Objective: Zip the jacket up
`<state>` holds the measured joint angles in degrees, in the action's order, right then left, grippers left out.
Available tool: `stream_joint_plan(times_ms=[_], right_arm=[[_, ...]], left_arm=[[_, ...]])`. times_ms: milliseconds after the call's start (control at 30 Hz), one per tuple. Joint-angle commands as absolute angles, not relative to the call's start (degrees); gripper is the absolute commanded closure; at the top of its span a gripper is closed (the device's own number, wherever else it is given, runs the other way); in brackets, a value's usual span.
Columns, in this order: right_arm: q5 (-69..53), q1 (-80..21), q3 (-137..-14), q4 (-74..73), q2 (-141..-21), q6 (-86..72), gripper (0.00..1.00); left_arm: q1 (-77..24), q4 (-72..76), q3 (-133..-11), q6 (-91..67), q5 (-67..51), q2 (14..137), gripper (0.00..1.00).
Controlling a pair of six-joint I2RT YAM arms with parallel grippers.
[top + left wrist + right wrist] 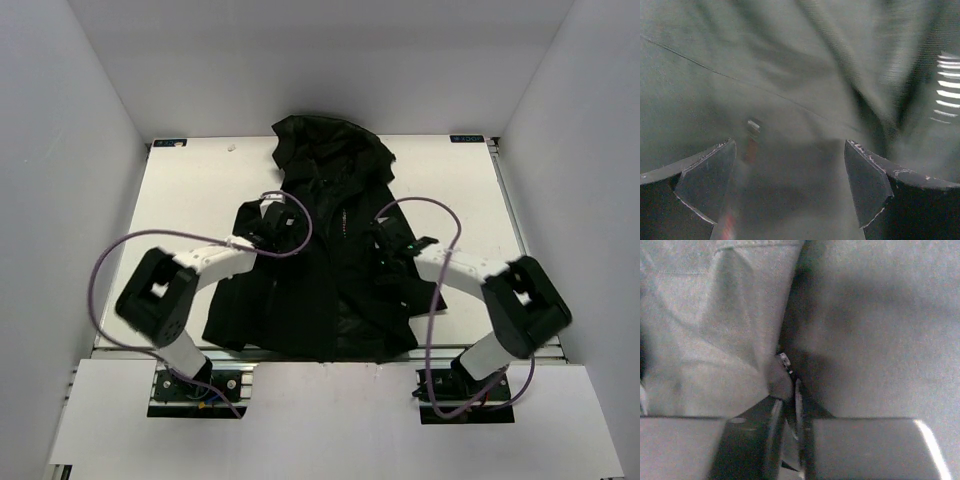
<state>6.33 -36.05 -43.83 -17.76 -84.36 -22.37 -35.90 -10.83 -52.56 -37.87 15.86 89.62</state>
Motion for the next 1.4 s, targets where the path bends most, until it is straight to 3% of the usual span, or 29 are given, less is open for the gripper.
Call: stream_joint_plan(times_ms=[0, 167, 300, 333, 367, 433, 467, 667, 1067, 1367], right_arm=[[12.8, -34.7, -51.2, -10.9, -91.7, -22.5, 0.87], [11.0, -30.8, -62.8, -8.5, -103.1, -21.5, 0.92], [7.6, -27.3, -73.6, -8.0, -109.1, -19.1, 0.86], [6.0, -26.8, -75.7, -9.6, -109.9, -16.2, 0.8], [4.7, -26.4, -78.9, -10.6, -110.2, -14.3, 0.61], [0.7, -26.3, -79.7, -14.6, -109.2, -10.3, 0.38], [0.4, -26.4, -79.1, -16.1, -107.5, -8.9, 0.12], [2.9, -26.4, -72.3, -23.5, -100.8, -8.7, 0.11], [-4.0, -26.2, -61.0, -25.5, -93.0, -14.5, 0.11], [-25.4, -28.4, -52.7, -28.6, -81.7, -14.0, 0.11]], left_arm=[[-31.0, -3.3, -55.5, -36.1, 10.4, 96.2, 0.02], [-26.6, -2.8, -64.7, -34.2, 9.7, 106.3, 0.02], [-22.9, -4.2, -74.9, -33.3, 6.4, 116.1, 0.03], [-21.6, -6.5, -77.3, -33.4, 4.1, 119.1, 0.04], [-21.2, -7.5, -79.3, -33.1, 3.2, 119.9, 0.05], [-20.9, -8.6, -81.7, -32.3, 3.7, 119.6, 0.05], [-20.9, -8.4, -81.0, -31.9, 4.6, 117.4, 0.05], [-20.9, -11.9, -75.1, -33.9, 5.5, 105.9, 0.02], [-21.0, -17.9, -61.0, -36.2, 0.0, 84.4, 0.02], [-21.0, -21.1, -54.8, -37.3, 1.6, 75.3, 0.02]])
